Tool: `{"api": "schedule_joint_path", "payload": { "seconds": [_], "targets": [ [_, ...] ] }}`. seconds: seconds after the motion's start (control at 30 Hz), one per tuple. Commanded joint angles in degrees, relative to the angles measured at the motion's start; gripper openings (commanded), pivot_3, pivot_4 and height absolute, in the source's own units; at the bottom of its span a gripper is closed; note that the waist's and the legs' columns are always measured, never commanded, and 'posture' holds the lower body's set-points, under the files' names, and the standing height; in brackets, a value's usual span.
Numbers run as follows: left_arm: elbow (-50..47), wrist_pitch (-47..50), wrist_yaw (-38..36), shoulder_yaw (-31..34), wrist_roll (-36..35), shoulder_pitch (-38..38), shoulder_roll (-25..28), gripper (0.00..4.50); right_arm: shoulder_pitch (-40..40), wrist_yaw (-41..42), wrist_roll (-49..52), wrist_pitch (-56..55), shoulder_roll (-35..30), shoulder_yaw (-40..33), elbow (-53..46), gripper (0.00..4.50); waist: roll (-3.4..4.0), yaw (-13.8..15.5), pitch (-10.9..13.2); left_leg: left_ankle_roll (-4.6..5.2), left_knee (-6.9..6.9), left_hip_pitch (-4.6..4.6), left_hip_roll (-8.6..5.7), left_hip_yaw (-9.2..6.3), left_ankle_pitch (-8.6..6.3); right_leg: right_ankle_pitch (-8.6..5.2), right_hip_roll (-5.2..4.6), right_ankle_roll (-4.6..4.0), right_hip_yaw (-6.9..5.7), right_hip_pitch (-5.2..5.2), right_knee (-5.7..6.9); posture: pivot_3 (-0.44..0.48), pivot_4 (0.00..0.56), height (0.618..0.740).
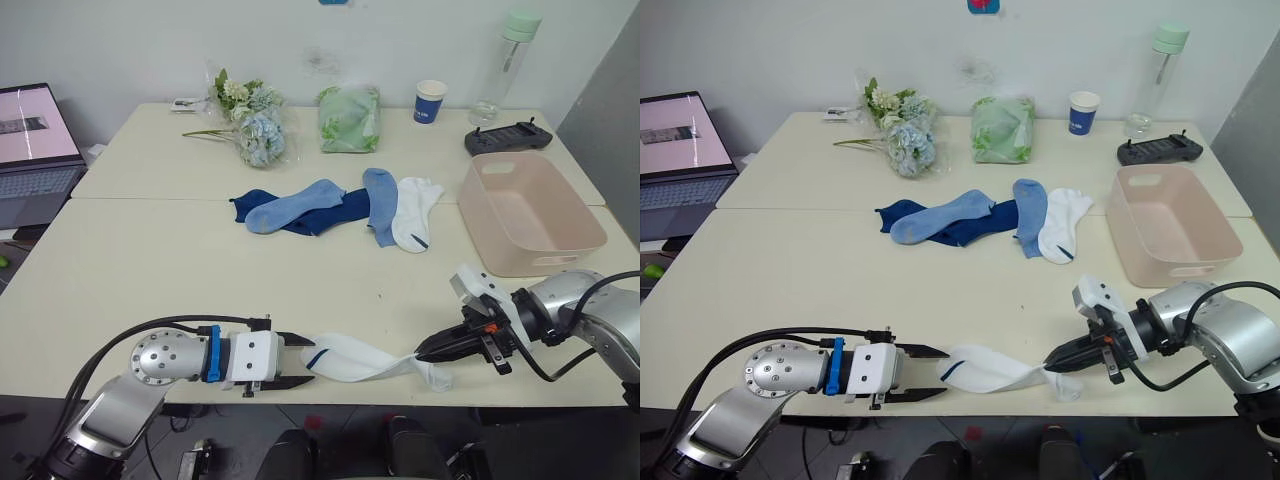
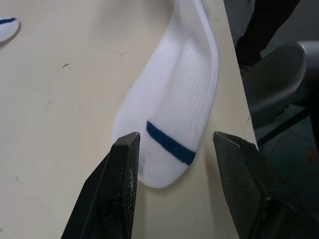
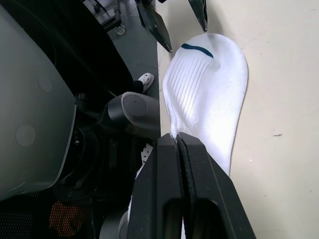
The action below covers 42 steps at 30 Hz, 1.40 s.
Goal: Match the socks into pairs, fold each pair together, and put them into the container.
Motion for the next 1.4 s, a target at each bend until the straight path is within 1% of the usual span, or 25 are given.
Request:
{"api": "schedule_joint_path", "payload": {
  "seconds": [0.03, 0.13, 0.23, 0.43, 0.53, 0.67, 0.77, 0.93, 0.97, 1.03, 1.07, 1.1, 1.17, 1.23, 1.3, 1.33, 1.4],
  "targets": [
    [0.6, -2.7, 0.4, -0.5, 2.2, -1.1, -0.2, 2.41, -0.4, 0.2, 1.1, -0.1, -0.2, -0.9, -1.2, 0.0, 0.0, 0.0, 0.0, 0.0, 0.0, 0.0, 0.0, -0.01, 0.0, 0.0, 0.0, 0.0, -0.01, 0.0, 0.01, 0.0, 0.15, 0.74],
    [1.3, -3.4, 0.5, -0.7, 2.6, -1.7, -0.8, 2.41, -0.3, 0.2, 1.0, -0.2, -0.2, -1.0, -1.1, 0.0, 0.0, 0.0, 0.0, 0.0, 0.0, 0.0, 0.01, 0.0, 0.0, 0.0, 0.0, 0.0, -0.01, -0.01, 0.01, 0.0, 0.15, 0.74],
    [1.8, -3.8, 0.6, -0.8, 2.5, -2.2, -1.5, 1.85, -0.2, 0.1, 1.1, -0.2, -0.2, -1.1, -1.1, 0.0, 0.0, 0.0, 0.0, 0.0, 0.01, 0.0, 0.0, -0.01, 0.0, 0.0, 0.0, 0.0, -0.01, 0.0, 0.01, 0.0, 0.15, 0.74],
    [2.9, -4.6, -0.2, -0.8, 2.1, -2.3, -1.7, 0.02, 0.3, 0.0, 0.9, -0.7, -0.1, -1.0, -1.1, 0.0, 0.0, 0.0, 0.0, 0.0, 0.01, 0.0, 0.01, -0.01, 0.0, 0.0, 0.0, 0.0, -0.01, -0.01, 0.02, 0.0, 0.15, 0.74],
    [3.2, -5.1, -0.4, -0.6, 1.9, -1.7, -1.5, 0.01, 0.7, -0.1, 0.7, -1.0, -0.1, -1.0, -1.5, 0.0, 0.0, 0.0, 0.0, 0.0, 0.01, 0.0, 0.0, -0.01, 0.0, 0.0, 0.0, 0.0, -0.01, -0.01, 0.02, 0.0, 0.15, 0.74],
    [1.3, -2.1, -0.4, 1.1, -1.6, -0.4, -1.4, 0.01, 0.4, -1.1, -0.2, -2.2, 0.9, -0.9, -1.0, 0.0, 0.0, -0.1, 0.0, 0.0, 0.01, 0.01, 0.02, -0.01, 0.0, 0.0, 0.0, 0.0, -0.01, -0.01, 0.03, 0.0, 0.15, 0.74],
    [-4.4, 3.9, -0.4, 3.2, -6.6, 1.5, 0.1, 0.01, -0.3, -0.6, -0.7, -3.0, 0.7, -0.6, -0.5, 0.0, -0.01, -0.2, 0.0, 0.0, 0.01, 0.0, 0.02, -0.02, 0.0, 0.0, 0.01, 0.0, -0.01, -0.02, 0.04, 0.0, 0.15, 0.74],
    [-13.8, 19.3, -0.7, 6.9, -18.0, 4.2, 4.9, 0.01, 0.4, 0.9, 3.3, -0.3, -0.7, -1.6, -3.9, 0.0, 0.01, -0.2, 0.0, 0.09, 0.01, 0.0, 0.05, -0.03, -0.05, -0.01, 0.01, 0.01, 0.0, -0.03, 0.05, 0.0, 0.15, 0.74],
    [-15.9, 24.3, -0.3, 8.2, -22.8, 4.2, 6.2, 0.01, 0.9, 1.6, 4.6, 0.6, -1.5, -1.8, -5.2, 0.0, 0.0, -0.2, 0.0, 0.12, 0.01, 0.0, 0.04, -0.02, -0.07, -0.01, 0.01, 0.01, 0.01, -0.03, 0.05, 0.0, 0.15, 0.74],
    [-19.5, 34.8, -0.1, 11.3, -34.9, 3.5, 9.8, 0.01, 1.6, 3.1, 6.7, 1.9, -3.1, -2.1, -7.1, 0.0, -0.01, -0.2, 0.0, 0.18, 0.01, 0.0, 0.04, -0.05, -0.1, -0.01, 0.02, 0.02, -0.01, -0.02, 0.05, 0.0, 0.15, 0.74],
    [-20.0, 38.2, -0.4, 12.3, -39.0, 3.2, 11.1, 0.01, 1.3, 3.1, 6.8, 2.0, -3.2, -2.0, -6.7, 0.0, -0.01, -0.2, 0.0, 0.2, 0.01, 0.0, 0.07, -0.07, -0.11, -0.02, 0.02, 0.03, -0.02, -0.02, 0.05, 0.0, 0.15, 0.74],
    [-19.8, 40.4, -0.6, 12.6, -41.1, 2.8, 12.0, 0.01, 0.7, 2.8, 6.6, 2.0, -2.9, -1.7, -5.6, 0.0, -0.01, -0.2, 0.0, 0.21, 0.02, 0.01, 0.06, -0.05, -0.11, -0.02, 0.02, 0.03, -0.02, -0.01, 0.05, 0.0, 0.15, 0.74],
    [-18.6, 41.8, -1.5, 11.6, -40.3, 2.4, 13.3, 0.01, -0.3, 2.7, 5.0, 1.0, -2.3, -0.6, -3.2, 0.0, 0.01, -0.4, 0.0, 0.22, 0.02, 0.11, 0.03, -0.01, -0.12, -0.02, 0.02, 0.03, 0.0, 0.1, 0.05, 0.0, 0.15, 0.74],
    [-14.4, 40.2, -1.3, 8.3, -35.1, 0.1, 12.3, 0.01, -2.5, 2.0, 1.6, -0.8, -0.4, 1.4, 1.4, 0.0, 0.02, -0.5, 0.0, 0.22, 0.01, 0.15, 0.02, 0.02, -0.12, -0.02, 0.05, 0.03, 0.0, 0.13, 0.06, 0.0, 0.15, 0.74],
    [-6.2, 35.3, -2.5, 3.0, -26.9, -3.5, 10.3, 0.01, -5.7, 1.5, -6.2, -7.6, 1.8, 5.4, 8.2, 0.0, 0.02, -0.4, 0.0, 0.21, 0.0, 0.31, 0.01, 0.15, -0.11, -0.02, 0.09, 0.02, -0.02, 0.25, 0.05, 0.0, 0.15, 0.74],
    [-3.6, 33.8, -2.9, 1.5, -24.5, -4.8, 9.5, 0.01, -6.8, 1.7, -8.4, -9.7, 2.6, 6.6, 10.3, 0.0, 0.02, -0.4, 0.0, 0.21, -0.01, 0.31, 0.02, 0.16, -0.11, -0.02, 0.1, 0.01, -0.03, 0.27, 0.04, 0.0, 0.15, 0.74],
    [3.5, 32.1, -2.1, -0.7, -20.9, -10.3, 5.8, 0.01, -11.3, 1.0, -12.4, -13.2, 6.0, 8.3, 16.7, 0.0, 0.01, -0.4, 0.0, 0.13, 0.0, 0.29, 0.0, 0.2, -0.07, -0.02, 0.1, 0.01, -0.03, 0.28, 0.02, 0.0, 0.15, 0.74]
  ]
}}
